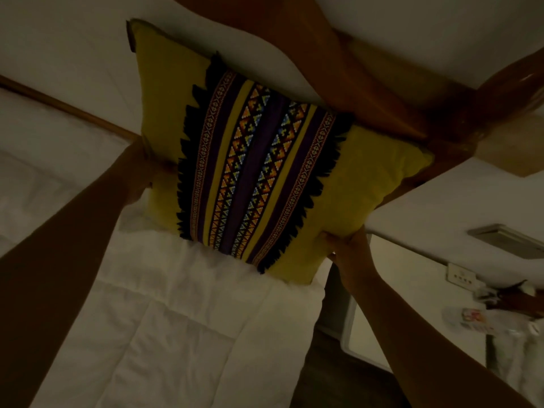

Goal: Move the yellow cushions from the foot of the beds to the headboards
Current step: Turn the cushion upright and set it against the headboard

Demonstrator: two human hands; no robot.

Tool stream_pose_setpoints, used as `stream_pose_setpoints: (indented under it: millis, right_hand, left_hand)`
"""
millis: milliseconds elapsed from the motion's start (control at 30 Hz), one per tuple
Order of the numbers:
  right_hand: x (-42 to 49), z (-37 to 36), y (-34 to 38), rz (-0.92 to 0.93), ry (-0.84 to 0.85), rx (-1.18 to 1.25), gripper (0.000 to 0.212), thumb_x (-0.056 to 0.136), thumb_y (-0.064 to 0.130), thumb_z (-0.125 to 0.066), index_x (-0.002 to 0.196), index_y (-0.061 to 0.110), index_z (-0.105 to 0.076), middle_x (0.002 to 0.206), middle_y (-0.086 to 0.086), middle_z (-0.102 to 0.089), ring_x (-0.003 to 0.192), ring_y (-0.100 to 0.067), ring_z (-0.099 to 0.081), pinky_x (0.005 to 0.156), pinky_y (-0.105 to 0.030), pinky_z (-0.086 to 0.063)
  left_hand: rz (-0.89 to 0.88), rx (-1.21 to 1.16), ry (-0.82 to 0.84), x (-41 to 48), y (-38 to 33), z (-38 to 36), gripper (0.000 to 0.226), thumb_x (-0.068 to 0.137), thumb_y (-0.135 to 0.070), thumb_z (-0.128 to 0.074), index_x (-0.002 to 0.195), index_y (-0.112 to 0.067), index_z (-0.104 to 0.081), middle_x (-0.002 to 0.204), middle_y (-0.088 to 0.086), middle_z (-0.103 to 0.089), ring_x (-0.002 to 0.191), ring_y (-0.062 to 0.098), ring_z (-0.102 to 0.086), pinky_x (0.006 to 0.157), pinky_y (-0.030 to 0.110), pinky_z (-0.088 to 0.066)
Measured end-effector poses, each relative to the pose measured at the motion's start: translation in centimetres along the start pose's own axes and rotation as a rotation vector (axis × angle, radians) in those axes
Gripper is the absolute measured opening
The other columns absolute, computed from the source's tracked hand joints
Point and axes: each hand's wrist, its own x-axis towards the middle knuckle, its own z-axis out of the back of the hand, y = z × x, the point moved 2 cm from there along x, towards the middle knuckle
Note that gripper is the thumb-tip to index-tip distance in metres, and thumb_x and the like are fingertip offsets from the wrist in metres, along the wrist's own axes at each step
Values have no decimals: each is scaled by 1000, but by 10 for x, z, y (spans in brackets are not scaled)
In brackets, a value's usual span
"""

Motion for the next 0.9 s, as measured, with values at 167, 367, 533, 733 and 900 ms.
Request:
stream_pose_setpoints:
  millis: [167, 367, 533, 733, 900]
  right_hand:
    - [18, 0, -12, -48, 23, -18, 77, 92, 2, -65, 153, 27, -26, 148, -6, -47, 129, -29, -50, 91, -44, -49]
    - [27, -1, -27, -71, -26, -101, 69, 94, 9, -64, 149, 22, -27, 112, 17, -52, 103, -17, -56, 83, -37, -51]
    - [31, -2, -30, -49, 24, -257, 53, 95, 11, -63, 142, 11, -38, 114, -3, -52, 105, -25, -53, 83, -34, -47]
    - [35, -12, -32, -103, 96, -260, 68, 97, 10, -59, 155, 15, -23, 144, -10, -47, 124, -26, -50, 92, -39, -44]
    - [44, -5, -33, -147, 65, -242, 79, 94, 8, -63, 157, 17, -17, 155, -12, -37, 138, -33, -42, 96, -42, -43]
  left_hand:
    - [11, 14, 16, 20, 3, -9, 91, 72, 4, -78, 146, -31, -37, 134, 4, -61, 117, 27, -62, 73, 45, -58]
    - [130, 198, -25, 29, 27, -28, 95, 63, -27, -83, 143, -38, -34, 121, -3, -65, 104, 23, -64, 78, 53, -57]
    - [116, 363, -9, 42, 19, -9, 77, 76, -18, -81, 140, -32, -42, 87, -21, -68, 72, 3, -67, 39, 15, -50]
    - [250, 279, -70, 28, 39, -12, 101, 69, -33, -83, 150, -36, -22, 122, -2, -51, 98, 24, -54, 67, 39, -49]
    - [138, 247, -132, 27, 46, -22, 80, 76, -29, -81, 142, -36, -37, 111, -8, -64, 98, 17, -63, 63, 31, -52]
